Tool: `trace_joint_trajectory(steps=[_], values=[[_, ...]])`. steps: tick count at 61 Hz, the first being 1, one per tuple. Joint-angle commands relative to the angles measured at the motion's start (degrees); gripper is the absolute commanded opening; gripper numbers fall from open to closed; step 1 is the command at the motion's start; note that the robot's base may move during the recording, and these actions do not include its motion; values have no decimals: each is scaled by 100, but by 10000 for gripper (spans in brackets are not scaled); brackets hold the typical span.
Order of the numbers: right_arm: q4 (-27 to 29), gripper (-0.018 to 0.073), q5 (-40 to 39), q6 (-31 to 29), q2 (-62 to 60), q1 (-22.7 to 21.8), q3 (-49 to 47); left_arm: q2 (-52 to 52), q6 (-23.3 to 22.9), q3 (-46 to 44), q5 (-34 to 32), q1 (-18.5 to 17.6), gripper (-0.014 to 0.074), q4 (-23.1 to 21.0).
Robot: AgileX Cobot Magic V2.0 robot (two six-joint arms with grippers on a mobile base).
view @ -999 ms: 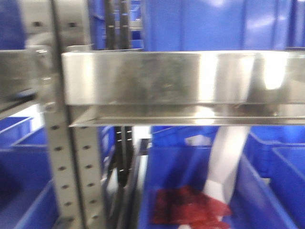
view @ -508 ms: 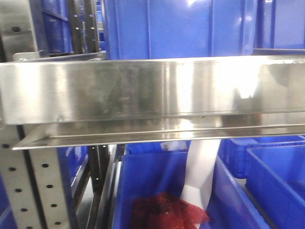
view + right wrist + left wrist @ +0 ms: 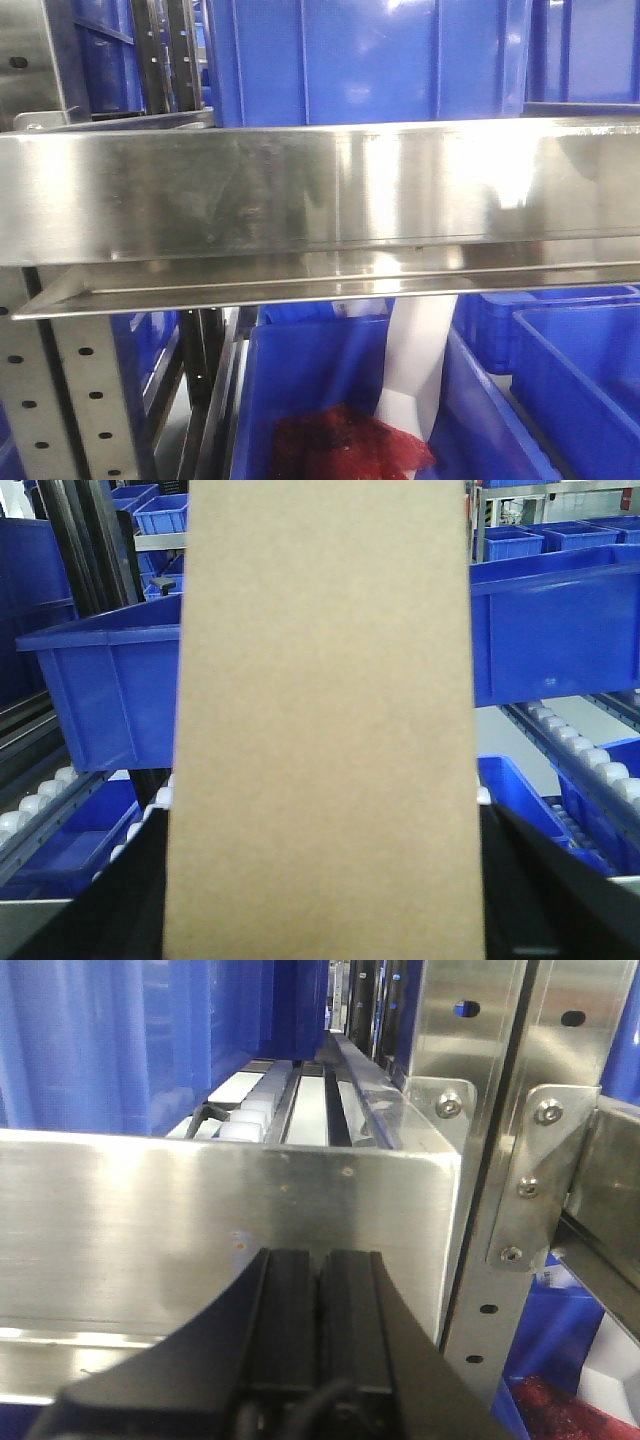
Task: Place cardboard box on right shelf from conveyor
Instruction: 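Position the base facing the shelf with the box held up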
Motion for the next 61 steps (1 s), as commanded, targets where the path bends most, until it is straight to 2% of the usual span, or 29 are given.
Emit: trace_joint_trajectory(steps=[1, 34, 43, 50, 56, 61], values=[[-67, 225, -605, -49, 101, -31, -149, -77, 2, 48, -492, -35, -116, -34], [-54, 225, -512, -49, 101, -31, -149, -77, 2, 48, -492, -35, -116, -34], [-61, 225, -836, -49, 254, -31, -164, -77, 2, 48, -492, -35, -116, -34], [-56, 225, -1176, -49, 833, -15, -330, -77, 2, 48, -492, -35, -116, -34], [-56, 225, -1276, -356, 1533, -18, -636, -77, 2, 48, -492, -35, -116, -34], [-15, 225, -1338, -950, 2197, -8, -924, -77, 2, 48, -492, -35, -116, -34]])
